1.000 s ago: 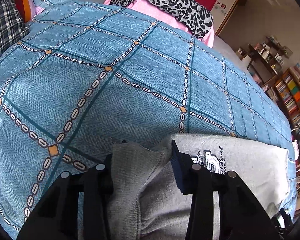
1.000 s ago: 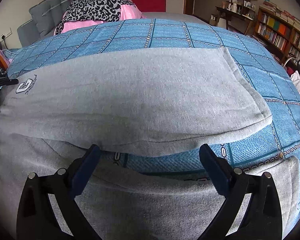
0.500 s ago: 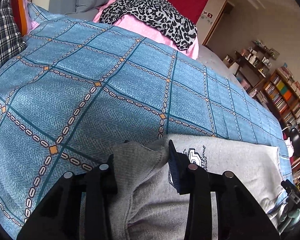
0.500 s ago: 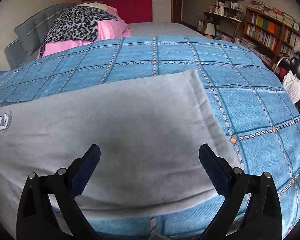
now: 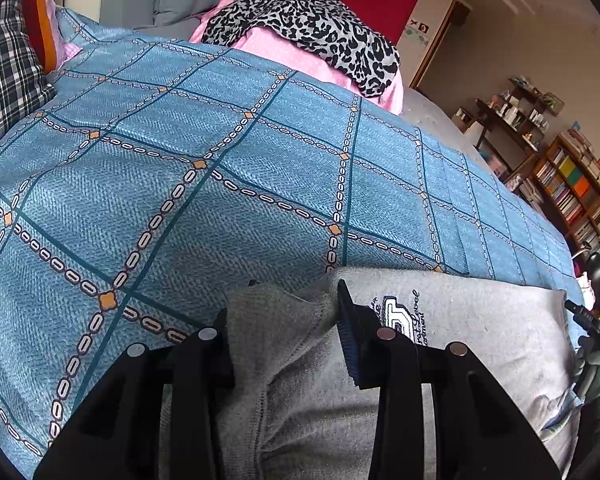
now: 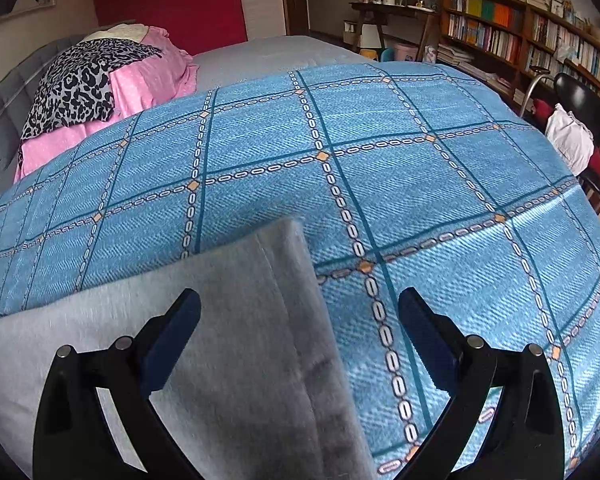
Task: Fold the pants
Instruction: 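Lift the waistband with both grippers and fold it over toward the hems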
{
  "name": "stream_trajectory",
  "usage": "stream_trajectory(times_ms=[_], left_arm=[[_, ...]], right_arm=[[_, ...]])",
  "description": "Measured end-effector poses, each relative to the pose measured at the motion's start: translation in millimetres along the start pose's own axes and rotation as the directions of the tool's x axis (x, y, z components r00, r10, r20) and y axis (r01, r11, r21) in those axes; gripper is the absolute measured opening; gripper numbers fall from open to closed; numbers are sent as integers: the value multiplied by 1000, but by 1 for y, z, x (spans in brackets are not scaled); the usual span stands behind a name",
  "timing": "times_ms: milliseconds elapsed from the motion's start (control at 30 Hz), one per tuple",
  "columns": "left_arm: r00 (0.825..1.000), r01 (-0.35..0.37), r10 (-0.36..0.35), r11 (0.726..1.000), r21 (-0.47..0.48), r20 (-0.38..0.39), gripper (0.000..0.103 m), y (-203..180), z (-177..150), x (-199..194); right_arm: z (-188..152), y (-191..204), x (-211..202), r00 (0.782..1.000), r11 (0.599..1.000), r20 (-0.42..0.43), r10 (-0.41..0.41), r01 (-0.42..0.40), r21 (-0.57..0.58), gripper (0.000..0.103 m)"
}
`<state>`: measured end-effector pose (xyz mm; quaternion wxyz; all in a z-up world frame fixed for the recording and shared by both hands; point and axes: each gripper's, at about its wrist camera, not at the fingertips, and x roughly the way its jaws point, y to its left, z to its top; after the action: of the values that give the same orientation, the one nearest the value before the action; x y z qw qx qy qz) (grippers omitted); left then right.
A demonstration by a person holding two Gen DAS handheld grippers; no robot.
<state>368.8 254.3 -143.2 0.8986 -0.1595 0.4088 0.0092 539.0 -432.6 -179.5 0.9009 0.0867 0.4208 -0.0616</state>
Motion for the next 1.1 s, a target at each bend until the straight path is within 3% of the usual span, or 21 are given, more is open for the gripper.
stream_trajectory(times_ms=[200, 267, 433, 533, 567, 667, 767, 1100], left_arm=[[1000, -7, 7, 1000, -2, -7, 37, 2, -2, 5], [1000, -8, 8, 1000, -1, -8, 38, 3, -2, 6], [1000, -18, 18, 1000, 10, -9, 38, 0, -3, 8], [1000, -19, 19, 1000, 7, -11, 38, 0, -3, 11], [1000, -20, 20, 1000, 9, -11, 38, 0, -3, 11], [999, -31, 31, 999, 27, -10, 38, -2, -3, 15], [999, -31, 31, 999, 29, -9, 38, -2, -4, 16], [999, -2, 2, 1000, -1, 34, 38, 3, -3, 3]], right_arm=[[17, 10, 27, 998, 998, -36, 60, -61, -21, 100], [13, 4, 34, 997, 999, -51, 52, -52, -10, 91], [8, -10, 40, 993, 993, -49, 107, -105, 51, 86], [9, -9, 39, 994, 995, -49, 95, -94, 40, 68], [9, -9, 38, 994, 994, -45, 99, -97, 40, 55], [7, -12, 36, 991, 991, -40, 124, -122, 59, 28], [6, -13, 28, 991, 989, -23, 131, -129, 69, 15], [6, -17, -53, 980, 983, 127, 156, -167, 73, 11]])
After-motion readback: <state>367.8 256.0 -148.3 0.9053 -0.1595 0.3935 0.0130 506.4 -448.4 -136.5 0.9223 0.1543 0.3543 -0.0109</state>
